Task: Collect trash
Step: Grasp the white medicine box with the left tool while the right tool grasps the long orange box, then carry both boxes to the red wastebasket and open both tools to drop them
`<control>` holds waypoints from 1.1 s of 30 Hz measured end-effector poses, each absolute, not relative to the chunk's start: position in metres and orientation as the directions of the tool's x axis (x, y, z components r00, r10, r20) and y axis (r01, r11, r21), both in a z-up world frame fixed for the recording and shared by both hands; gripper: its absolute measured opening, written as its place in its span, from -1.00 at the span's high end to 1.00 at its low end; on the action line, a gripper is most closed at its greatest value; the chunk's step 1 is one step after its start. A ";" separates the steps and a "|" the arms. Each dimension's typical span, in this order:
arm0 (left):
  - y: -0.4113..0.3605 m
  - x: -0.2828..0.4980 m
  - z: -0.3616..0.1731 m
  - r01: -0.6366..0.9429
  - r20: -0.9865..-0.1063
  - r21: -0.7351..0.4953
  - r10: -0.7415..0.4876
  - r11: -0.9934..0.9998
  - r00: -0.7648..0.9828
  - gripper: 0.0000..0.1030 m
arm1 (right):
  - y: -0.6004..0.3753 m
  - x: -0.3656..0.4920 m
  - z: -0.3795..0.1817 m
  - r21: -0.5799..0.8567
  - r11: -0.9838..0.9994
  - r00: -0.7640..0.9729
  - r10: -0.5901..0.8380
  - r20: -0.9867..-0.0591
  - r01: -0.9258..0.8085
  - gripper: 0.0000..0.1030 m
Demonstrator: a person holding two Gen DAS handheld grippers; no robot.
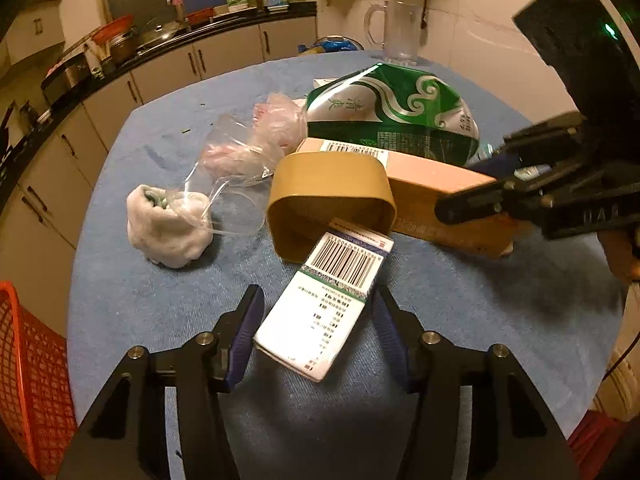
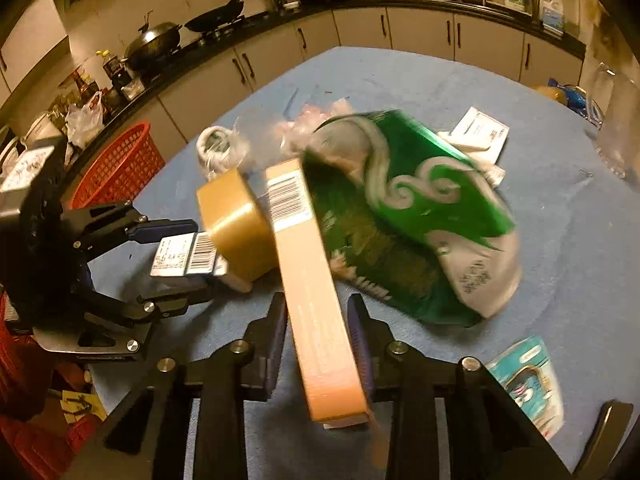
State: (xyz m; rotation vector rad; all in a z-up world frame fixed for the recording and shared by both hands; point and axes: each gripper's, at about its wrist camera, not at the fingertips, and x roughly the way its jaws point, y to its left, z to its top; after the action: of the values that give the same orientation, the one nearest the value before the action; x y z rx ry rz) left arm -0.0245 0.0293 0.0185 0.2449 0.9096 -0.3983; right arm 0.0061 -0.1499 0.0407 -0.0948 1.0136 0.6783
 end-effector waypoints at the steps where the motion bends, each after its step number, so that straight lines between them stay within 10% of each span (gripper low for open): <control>1: 0.030 -0.025 0.018 0.420 -0.804 0.035 -0.224 0.907 0.551 0.00 | -0.148 0.002 0.042 0.214 0.795 0.354 0.470 -0.809 -0.567 0.43; 33: 0.082 -0.098 0.075 0.325 -0.690 -0.089 -0.293 0.942 0.662 0.30 | -0.188 -0.093 0.093 0.345 0.769 0.421 0.600 -0.680 -0.538 0.51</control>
State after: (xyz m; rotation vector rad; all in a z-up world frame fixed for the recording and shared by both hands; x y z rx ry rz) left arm -0.0975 0.0816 0.0748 0.0434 0.7718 -0.3493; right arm -0.0929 -0.1881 0.0929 0.0777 0.8845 0.7138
